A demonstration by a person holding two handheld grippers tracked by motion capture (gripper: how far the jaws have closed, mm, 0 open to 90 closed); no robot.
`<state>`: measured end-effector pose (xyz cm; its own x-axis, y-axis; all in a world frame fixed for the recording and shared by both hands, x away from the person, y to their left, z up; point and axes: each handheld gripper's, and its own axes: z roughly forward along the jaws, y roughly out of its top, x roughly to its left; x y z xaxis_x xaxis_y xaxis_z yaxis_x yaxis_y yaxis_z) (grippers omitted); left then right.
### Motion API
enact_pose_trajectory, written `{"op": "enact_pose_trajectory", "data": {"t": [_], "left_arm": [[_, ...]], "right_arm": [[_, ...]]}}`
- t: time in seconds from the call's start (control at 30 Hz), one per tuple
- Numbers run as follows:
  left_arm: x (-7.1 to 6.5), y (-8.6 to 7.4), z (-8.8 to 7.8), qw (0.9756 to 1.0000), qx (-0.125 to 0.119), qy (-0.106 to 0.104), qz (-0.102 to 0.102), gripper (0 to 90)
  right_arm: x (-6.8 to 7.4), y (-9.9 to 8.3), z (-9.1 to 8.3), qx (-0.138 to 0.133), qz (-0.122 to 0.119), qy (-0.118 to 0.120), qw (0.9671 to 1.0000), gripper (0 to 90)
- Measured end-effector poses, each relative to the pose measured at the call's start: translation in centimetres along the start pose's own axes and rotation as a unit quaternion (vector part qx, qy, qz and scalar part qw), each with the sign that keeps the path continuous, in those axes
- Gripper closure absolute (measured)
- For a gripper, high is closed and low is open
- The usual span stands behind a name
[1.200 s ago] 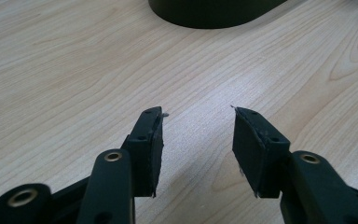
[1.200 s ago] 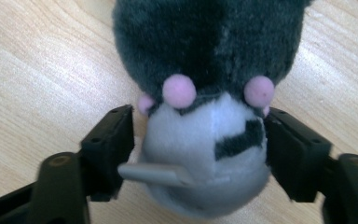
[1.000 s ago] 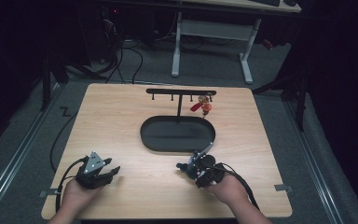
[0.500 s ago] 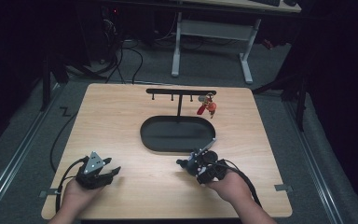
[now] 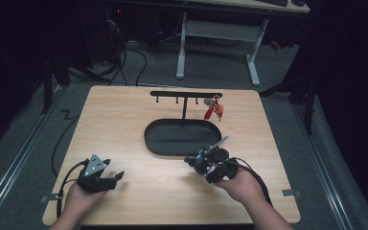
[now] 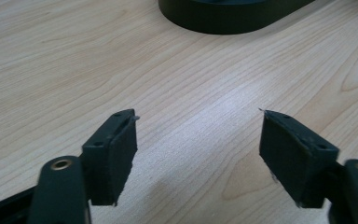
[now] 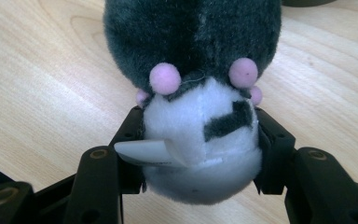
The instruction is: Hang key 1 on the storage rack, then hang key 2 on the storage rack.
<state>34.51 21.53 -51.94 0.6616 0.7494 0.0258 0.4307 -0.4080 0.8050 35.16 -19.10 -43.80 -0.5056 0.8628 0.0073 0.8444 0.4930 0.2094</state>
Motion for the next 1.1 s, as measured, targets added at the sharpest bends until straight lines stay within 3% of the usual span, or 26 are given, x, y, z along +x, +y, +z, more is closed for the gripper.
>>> {"op": "enact_pose_trajectory", "data": {"t": [0.3, 0.7, 0.97, 1.1], "left_arm": [[0.1, 0.1, 0.2, 1.0, -0.001, -0.003, -0.006, 15.1], [-0.1, -0.1, -0.1, 1.0, -0.007, -0.004, -0.001, 14.9], [-0.6, 0.0, -0.1, 0.9998, 0.004, -0.009, 0.019, 15.3], [-0.5, 0.0, -0.2, 0.9999, 0.0, -0.01, 0.014, 15.4]], "right_arm": [[-0.4, 1.3, -2.0, -0.008, -0.009, -0.008, 0.9999, 47.5], [-0.8, 4.1, -4.1, -0.017, -0.007, -0.012, 0.9998, 47.7], [-1.2, 5.5, -5.0, -0.014, 0.003, -0.012, 0.9998, 47.6], [-1.5, 6.3, -5.6, -0.017, -0.003, -0.017, 0.9997, 47.7]]}}
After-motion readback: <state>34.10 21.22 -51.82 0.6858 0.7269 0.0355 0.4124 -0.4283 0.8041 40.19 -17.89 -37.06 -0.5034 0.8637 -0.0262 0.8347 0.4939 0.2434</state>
